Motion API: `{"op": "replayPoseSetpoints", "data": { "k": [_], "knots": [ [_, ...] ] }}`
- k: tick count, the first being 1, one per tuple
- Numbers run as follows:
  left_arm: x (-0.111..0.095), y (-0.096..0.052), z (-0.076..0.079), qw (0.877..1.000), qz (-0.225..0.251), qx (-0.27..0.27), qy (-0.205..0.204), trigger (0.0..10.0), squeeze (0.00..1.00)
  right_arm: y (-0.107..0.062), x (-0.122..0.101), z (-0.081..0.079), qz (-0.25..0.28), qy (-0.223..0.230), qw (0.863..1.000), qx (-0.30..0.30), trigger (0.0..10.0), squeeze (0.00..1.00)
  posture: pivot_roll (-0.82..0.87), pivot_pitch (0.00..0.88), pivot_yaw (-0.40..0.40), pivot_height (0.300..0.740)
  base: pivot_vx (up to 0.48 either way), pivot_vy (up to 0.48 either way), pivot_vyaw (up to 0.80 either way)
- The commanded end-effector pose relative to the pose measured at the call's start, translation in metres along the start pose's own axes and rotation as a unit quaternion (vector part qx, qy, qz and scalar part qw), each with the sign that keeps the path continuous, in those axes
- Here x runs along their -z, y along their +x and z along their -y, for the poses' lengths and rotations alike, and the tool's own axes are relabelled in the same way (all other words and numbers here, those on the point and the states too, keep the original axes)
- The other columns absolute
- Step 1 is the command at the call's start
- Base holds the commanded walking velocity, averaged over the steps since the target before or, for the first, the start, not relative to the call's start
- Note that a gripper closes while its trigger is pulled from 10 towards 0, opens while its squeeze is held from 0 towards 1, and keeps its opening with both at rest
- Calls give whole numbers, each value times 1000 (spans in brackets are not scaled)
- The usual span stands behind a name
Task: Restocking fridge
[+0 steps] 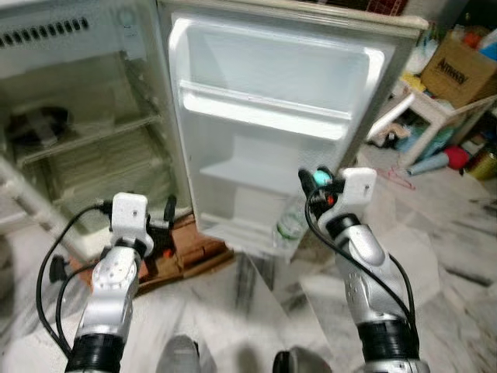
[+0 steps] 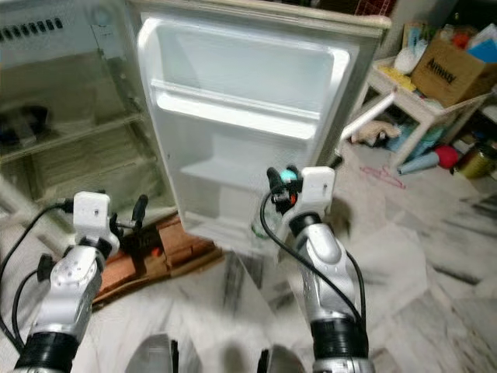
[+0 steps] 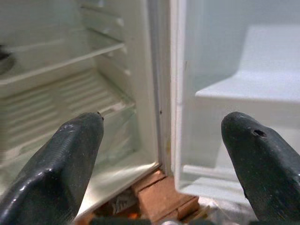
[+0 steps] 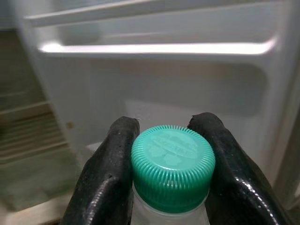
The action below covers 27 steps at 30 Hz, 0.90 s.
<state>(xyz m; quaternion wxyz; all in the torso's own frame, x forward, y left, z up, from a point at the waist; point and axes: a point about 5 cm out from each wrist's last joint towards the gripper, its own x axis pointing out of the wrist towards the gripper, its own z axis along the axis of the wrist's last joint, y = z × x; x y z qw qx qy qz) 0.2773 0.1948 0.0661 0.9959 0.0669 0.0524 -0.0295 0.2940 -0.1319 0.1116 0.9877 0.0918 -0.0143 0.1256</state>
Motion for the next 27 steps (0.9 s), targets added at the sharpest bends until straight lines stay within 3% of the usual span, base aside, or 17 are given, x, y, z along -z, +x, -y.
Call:
{"op": "replayPoseSetpoints", "data": {
  "k": [1,11,14,20,22,27],
  "knots": [
    [2,0,0,1000,-3,0,3,10000,0,2,-12,-3,27,-9,999,-14,10000,0,59,0,-19,740,-251,-262,663],
    [3,-1,-1,1000,-8,-3,7,10000,0,7,-16,-4,34,-11,999,-20,10000,0,61,8,-23,740,-50,-52,654],
    [5,-2,3,1000,-14,12,-5,10000,0,11,-17,-3,33,-12,999,-20,10000,0,64,11,-30,740,0,0,0],
    [4,-1,16,998,-10,65,-6,10000,0,19,-21,-6,38,-7,999,-27,10000,0,65,16,-40,740,0,0,0],
    [7,-2,29,989,-17,146,11,10000,0,28,-26,-15,44,6,998,-43,10000,0,67,21,-52,740,0,0,0],
    [3,0,43,975,-17,222,10,10000,0,41,-33,-35,58,17,996,-71,10000,0,70,23,-53,740,0,0,0]
  ]
}}
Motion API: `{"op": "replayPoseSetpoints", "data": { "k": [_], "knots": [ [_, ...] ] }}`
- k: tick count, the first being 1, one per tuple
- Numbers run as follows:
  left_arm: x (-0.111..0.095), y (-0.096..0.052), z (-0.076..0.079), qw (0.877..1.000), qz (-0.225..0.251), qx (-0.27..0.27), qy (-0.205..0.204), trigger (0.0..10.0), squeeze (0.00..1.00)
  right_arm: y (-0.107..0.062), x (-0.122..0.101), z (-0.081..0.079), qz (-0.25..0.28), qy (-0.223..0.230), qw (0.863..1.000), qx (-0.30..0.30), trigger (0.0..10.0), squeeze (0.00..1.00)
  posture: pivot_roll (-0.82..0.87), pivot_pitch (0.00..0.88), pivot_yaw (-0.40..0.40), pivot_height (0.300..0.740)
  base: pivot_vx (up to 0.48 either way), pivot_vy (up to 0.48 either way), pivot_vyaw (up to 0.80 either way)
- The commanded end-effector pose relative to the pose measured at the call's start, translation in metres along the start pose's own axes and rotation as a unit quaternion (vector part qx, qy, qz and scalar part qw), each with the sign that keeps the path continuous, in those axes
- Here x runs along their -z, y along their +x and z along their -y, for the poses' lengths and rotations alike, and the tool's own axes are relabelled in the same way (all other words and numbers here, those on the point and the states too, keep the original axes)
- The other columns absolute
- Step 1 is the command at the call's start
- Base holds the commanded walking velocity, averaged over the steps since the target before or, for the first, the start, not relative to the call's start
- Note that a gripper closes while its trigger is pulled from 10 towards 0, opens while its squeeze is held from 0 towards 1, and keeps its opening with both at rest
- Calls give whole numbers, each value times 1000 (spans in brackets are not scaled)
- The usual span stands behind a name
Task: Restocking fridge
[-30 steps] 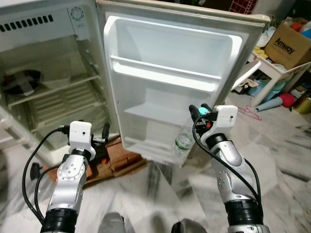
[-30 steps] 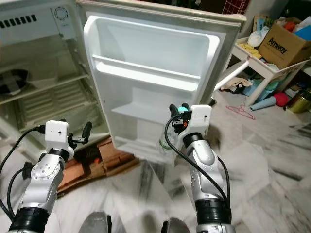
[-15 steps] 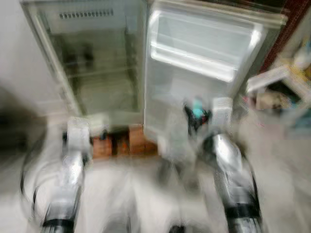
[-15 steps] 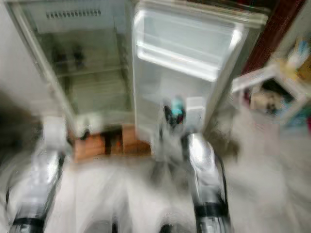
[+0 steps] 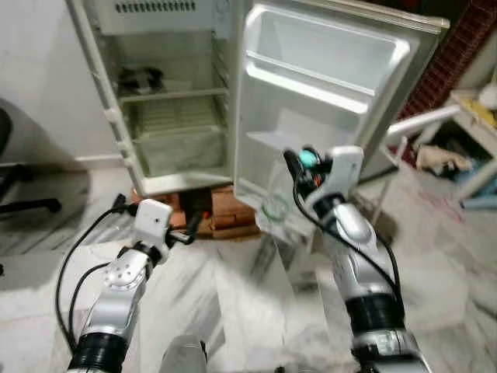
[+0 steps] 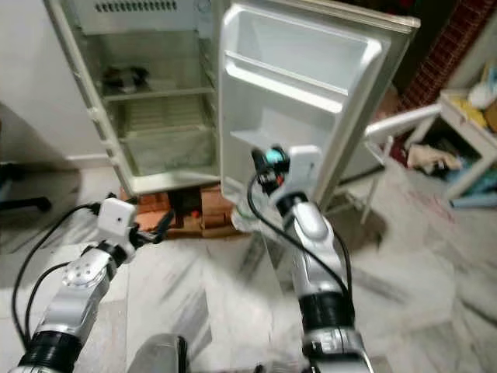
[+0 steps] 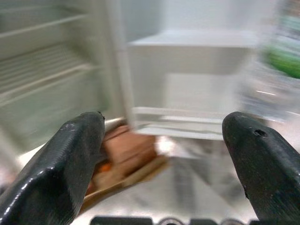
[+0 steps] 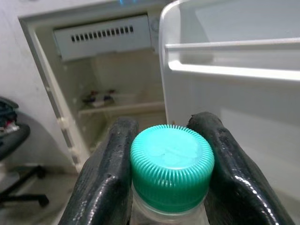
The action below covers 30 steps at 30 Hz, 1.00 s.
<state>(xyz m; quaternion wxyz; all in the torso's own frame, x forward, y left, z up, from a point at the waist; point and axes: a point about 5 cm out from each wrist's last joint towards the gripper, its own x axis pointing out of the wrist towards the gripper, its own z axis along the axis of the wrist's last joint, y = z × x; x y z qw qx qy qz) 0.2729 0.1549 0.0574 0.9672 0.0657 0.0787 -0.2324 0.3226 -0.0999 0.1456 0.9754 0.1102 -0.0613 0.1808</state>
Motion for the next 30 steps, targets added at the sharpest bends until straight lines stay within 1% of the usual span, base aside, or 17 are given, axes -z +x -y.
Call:
{"op": "replayPoseSetpoints", "data": {
  "k": [1,3,4,8,11,12,14,16,20,22,25,30],
  "knots": [
    [-4,6,7,999,0,39,0,10000,0,9,-7,-10,18,8,1000,-15,10000,0,73,24,-56,740,0,0,0],
    [-12,15,19,996,7,86,8,10000,0,18,-11,-19,23,30,999,-21,10000,0,74,23,-57,740,0,0,0],
    [-14,18,21,995,9,95,12,10000,0,21,-12,-22,24,38,999,-24,10000,0,74,21,-57,740,0,0,0],
    [-20,29,29,993,17,113,21,10000,0,27,-18,-32,18,68,997,-42,10000,0,68,17,-57,740,0,0,0],
    [-23,39,31,995,22,98,28,10000,0,27,-21,-40,3,97,993,-72,10000,0,59,14,-54,740,0,0,0],
    [-24,41,31,995,22,92,30,10000,0,26,-21,-42,-2,106,991,-83,10000,0,59,14,-54,740,0,0,0],
    [-24,43,30,995,21,85,36,10000,0,24,-20,-43,-9,105,990,-92,10000,0,53,12,-52,740,0,0,0],
    [-24,45,28,996,20,78,36,10000,0,17,-16,-39,-22,102,989,-107,10000,0,50,12,-47,740,0,0,0],
    [-22,45,25,996,16,72,40,10000,0,13,-15,-37,-31,102,987,-117,10000,0,49,11,-42,740,0,0,0],
    [-20,45,20,997,13,63,45,10000,0,9,-14,-37,-42,103,986,-126,10000,0,48,10,-39,740,0,0,0],
    [-18,45,15,997,11,54,49,10000,0,6,-14,-38,-50,106,983,-140,10000,0,47,9,-39,740,0,0,0],
    [-18,46,9,998,12,41,52,10000,0,1,-13,-39,-63,96,979,-169,10000,0,46,3,-42,740,0,0,0]
  ]
}}
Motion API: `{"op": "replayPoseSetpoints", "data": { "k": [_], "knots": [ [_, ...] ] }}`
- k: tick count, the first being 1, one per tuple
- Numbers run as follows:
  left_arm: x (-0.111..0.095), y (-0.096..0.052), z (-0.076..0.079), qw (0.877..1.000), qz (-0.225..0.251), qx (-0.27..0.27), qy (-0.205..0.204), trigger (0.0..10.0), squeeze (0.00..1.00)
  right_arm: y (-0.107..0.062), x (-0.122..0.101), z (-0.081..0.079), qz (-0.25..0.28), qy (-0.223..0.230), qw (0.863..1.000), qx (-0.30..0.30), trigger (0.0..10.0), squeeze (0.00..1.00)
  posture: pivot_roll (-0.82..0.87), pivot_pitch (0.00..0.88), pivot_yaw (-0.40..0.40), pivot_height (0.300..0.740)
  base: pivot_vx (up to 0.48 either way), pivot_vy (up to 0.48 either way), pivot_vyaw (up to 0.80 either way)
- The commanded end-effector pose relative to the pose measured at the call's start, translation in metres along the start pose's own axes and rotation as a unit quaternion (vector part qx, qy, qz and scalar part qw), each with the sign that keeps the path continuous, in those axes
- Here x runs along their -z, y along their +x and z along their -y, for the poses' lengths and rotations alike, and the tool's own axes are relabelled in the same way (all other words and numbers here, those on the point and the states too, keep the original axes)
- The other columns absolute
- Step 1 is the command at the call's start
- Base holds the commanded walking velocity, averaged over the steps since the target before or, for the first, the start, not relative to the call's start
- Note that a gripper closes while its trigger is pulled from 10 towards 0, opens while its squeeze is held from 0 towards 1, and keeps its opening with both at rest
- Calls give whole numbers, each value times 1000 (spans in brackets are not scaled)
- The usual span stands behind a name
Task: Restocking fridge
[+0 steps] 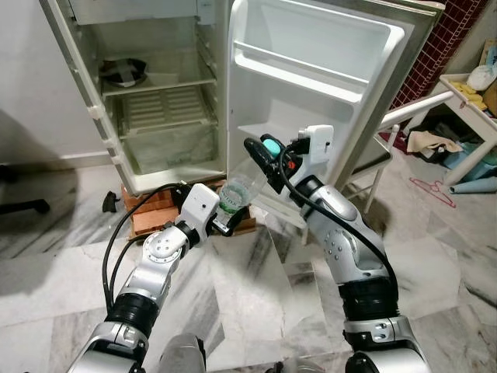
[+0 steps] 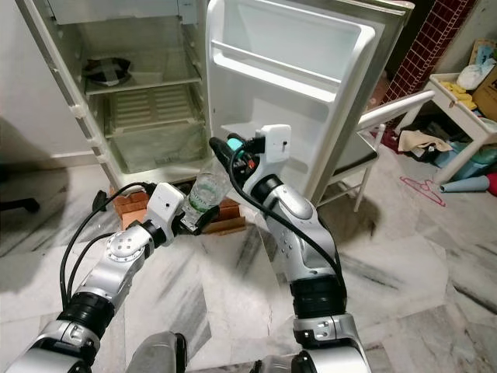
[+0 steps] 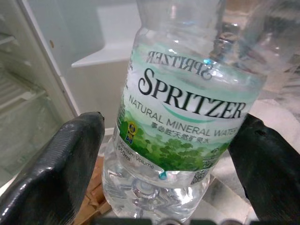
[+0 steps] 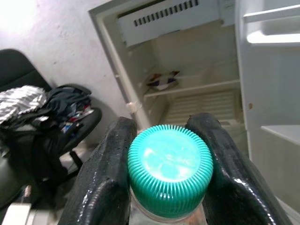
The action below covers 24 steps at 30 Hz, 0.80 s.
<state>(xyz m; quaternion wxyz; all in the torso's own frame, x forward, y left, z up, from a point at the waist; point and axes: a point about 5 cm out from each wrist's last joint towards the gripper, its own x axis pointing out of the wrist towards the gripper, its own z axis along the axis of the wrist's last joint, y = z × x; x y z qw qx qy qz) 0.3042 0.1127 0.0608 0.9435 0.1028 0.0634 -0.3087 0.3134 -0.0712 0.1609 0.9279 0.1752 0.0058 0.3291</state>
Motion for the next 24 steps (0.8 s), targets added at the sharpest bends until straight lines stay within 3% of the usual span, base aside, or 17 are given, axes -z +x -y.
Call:
{"op": "replayPoseSetpoints", "data": {
  "k": [1,14,18,19,24],
  "knots": [
    [-2,-2,-16,999,1,-38,6,10000,0,-2,-2,-8,-3,0,999,-35,10000,0,46,3,-42,740,0,0,0],
    [0,-5,-16,999,5,-43,7,10000,0,-7,-3,2,-2,-26,1000,-9,10000,0,44,3,-43,740,0,0,0],
    [3,-16,-18,998,9,-53,-9,10000,0,-9,-6,9,19,-59,997,37,10000,0,38,8,-36,740,0,0,0],
    [9,-30,-22,997,8,-72,-30,10000,0,-13,-5,13,28,-87,994,56,10000,0,43,16,-31,740,0,0,0],
    [19,-57,-21,995,1,-91,-50,10000,0,-26,-2,25,46,-113,985,120,10000,0,59,32,-33,740,0,0,0]
  ]
}}
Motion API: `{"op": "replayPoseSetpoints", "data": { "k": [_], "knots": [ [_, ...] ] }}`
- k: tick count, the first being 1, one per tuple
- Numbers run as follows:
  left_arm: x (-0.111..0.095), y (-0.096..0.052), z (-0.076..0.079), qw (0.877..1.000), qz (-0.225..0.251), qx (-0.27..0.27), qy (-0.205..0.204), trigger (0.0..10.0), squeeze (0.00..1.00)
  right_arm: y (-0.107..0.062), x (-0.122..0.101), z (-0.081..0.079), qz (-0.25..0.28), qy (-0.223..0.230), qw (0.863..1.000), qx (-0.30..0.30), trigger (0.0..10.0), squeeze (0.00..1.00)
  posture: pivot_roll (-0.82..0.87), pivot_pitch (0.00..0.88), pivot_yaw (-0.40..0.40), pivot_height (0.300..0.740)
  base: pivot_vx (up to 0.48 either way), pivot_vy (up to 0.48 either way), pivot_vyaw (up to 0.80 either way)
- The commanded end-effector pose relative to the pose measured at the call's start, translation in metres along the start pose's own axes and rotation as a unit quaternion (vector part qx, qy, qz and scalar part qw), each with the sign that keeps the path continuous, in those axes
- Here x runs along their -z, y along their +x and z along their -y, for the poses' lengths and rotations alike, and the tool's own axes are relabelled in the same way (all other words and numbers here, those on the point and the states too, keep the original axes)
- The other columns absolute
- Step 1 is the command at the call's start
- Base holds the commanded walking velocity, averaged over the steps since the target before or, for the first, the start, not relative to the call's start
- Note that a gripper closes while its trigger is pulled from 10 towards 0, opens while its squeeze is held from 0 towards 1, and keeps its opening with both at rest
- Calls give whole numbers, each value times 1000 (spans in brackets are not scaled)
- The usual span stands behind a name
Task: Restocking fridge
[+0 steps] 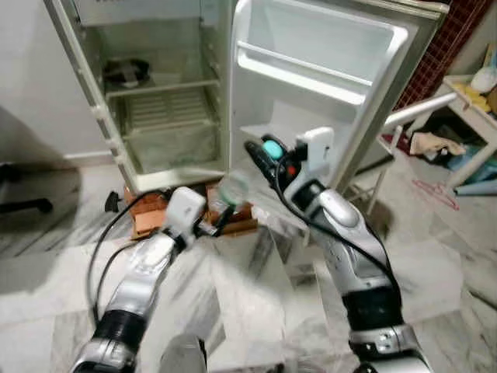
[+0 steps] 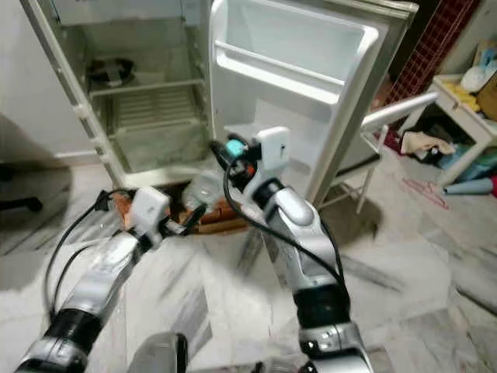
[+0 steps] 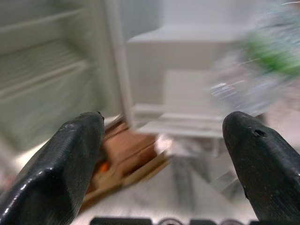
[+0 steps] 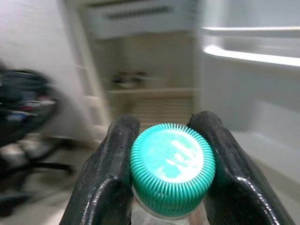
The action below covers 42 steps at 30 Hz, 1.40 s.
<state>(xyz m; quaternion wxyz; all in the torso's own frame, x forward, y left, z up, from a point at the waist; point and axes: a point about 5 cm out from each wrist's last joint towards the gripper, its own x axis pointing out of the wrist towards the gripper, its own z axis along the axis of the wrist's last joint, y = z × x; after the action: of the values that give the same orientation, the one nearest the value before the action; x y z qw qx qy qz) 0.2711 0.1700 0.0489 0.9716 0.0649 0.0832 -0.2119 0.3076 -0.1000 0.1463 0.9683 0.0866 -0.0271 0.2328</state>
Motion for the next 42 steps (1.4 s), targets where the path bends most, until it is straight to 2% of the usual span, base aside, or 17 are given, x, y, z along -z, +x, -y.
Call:
{"op": "replayPoseSetpoints", "data": {
  "k": [1,4,8,11,15,19,23,30,35,42],
  "knots": [
    [-7,-1,3,1000,16,5,0,10000,0,-1,-7,5,26,-11,999,26,10000,0,59,32,-33,740,0,0,0],
    [-4,-14,9,1000,11,12,-12,10000,0,-7,0,15,30,-35,996,71,10000,0,64,39,-34,740,0,0,0],
    [-5,-20,12,1000,7,6,-29,10000,0,-11,6,21,28,-61,993,100,10000,0,71,43,-36,740,0,0,0],
    [0,-26,7,999,-7,-23,-39,10000,0,-18,13,28,24,-55,989,138,10000,0,77,43,-38,740,0,0,0],
    [1,-33,-10,996,-13,-73,-44,10000,0,-34,26,32,9,-53,986,159,10000,0,80,47,-40,740,0,458,0],
    [-4,-33,-20,994,-4,-100,-40,10000,0,-42,32,34,-2,-48,984,169,10000,0,75,48,-41,740,0,480,0],
    [-7,-32,-23,993,-2,-108,-46,10000,0,-43,34,35,-2,-51,983,174,10000,0,74,49,-40,740,0,480,0],
    [-10,-31,-31,993,-4,-110,-41,10000,0,-45,32,39,0,-60,982,180,10000,0,71,66,-28,740,0,480,-689],
    [-7,-34,-30,993,-8,-114,-43,10000,0,-49,34,41,-3,-57,980,189,10000,0,60,66,-19,740,0,480,-515],
    [1,-38,-20,990,-10,-116,-73,10000,0,-56,39,46,-13,-57,978,200,10000,0,58,44,-34,740,0,480,-511]
  ]
}}
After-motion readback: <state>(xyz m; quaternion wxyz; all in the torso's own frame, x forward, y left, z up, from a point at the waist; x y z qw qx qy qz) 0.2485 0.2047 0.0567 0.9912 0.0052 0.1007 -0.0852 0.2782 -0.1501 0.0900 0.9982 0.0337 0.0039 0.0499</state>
